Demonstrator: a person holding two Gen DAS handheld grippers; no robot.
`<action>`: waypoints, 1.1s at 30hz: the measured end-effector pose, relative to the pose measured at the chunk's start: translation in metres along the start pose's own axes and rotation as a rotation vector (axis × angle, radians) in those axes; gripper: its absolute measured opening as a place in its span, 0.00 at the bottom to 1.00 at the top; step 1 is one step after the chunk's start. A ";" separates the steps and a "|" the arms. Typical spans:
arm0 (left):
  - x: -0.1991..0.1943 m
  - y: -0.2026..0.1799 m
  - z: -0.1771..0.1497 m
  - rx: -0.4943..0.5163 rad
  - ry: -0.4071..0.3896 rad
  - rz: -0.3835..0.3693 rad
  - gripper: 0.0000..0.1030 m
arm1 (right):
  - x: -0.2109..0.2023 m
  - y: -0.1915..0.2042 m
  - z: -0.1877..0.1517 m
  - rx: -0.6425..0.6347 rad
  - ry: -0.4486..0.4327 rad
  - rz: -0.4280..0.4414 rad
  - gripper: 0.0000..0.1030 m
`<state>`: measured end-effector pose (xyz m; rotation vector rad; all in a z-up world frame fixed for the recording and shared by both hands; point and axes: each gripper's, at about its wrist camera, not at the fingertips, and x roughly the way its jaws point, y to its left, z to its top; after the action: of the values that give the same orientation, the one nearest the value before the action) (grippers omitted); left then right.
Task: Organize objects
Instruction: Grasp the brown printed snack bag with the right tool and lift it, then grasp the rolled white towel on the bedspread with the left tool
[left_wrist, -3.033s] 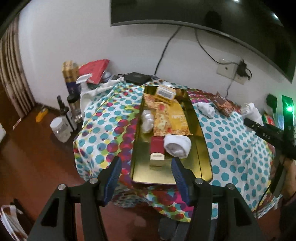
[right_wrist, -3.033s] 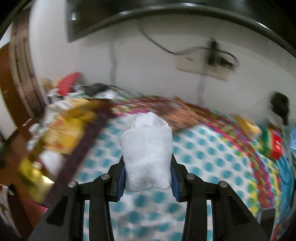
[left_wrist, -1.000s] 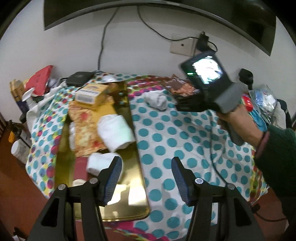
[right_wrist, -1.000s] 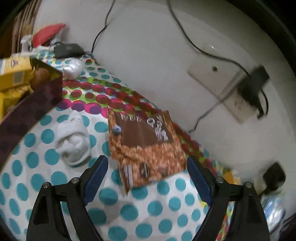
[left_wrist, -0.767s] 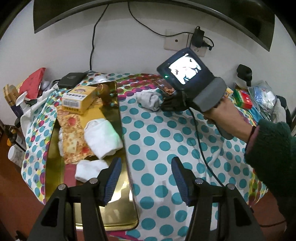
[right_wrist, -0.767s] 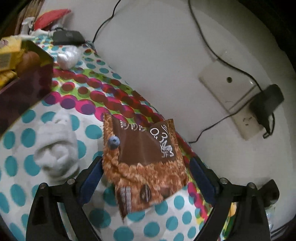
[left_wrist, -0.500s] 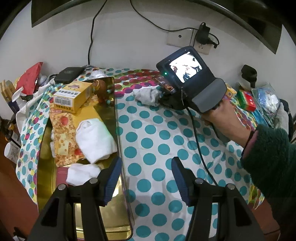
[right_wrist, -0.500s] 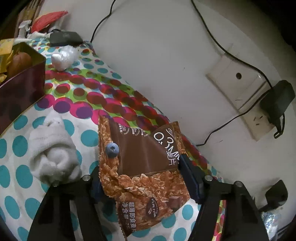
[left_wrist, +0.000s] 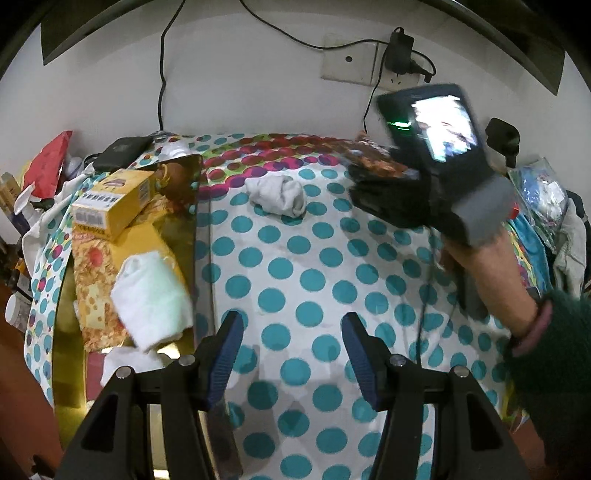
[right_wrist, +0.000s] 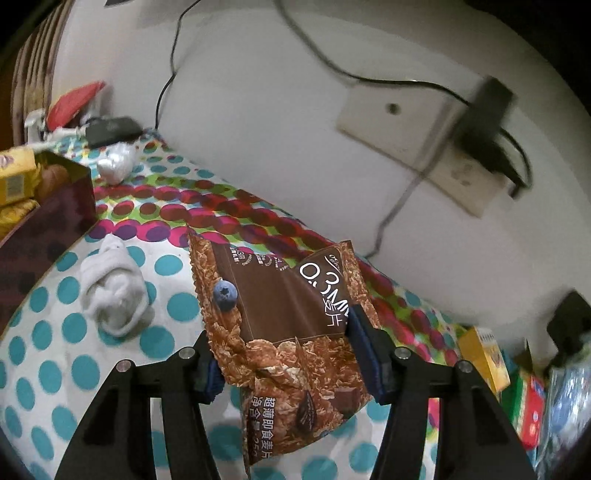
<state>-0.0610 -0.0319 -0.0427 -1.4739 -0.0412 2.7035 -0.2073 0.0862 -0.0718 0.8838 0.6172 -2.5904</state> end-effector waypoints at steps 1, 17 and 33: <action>0.003 -0.001 0.002 -0.003 0.006 0.001 0.56 | -0.007 -0.005 -0.005 0.028 0.001 0.011 0.53; 0.053 0.004 0.067 -0.156 -0.071 -0.022 0.56 | -0.090 -0.048 -0.081 0.259 -0.100 0.061 0.54; 0.142 0.008 0.104 -0.263 0.008 0.155 0.56 | -0.095 -0.039 -0.085 0.246 -0.120 0.105 0.55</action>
<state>-0.2250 -0.0298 -0.1057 -1.6166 -0.3062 2.9082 -0.1115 0.1780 -0.0600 0.8014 0.2161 -2.6364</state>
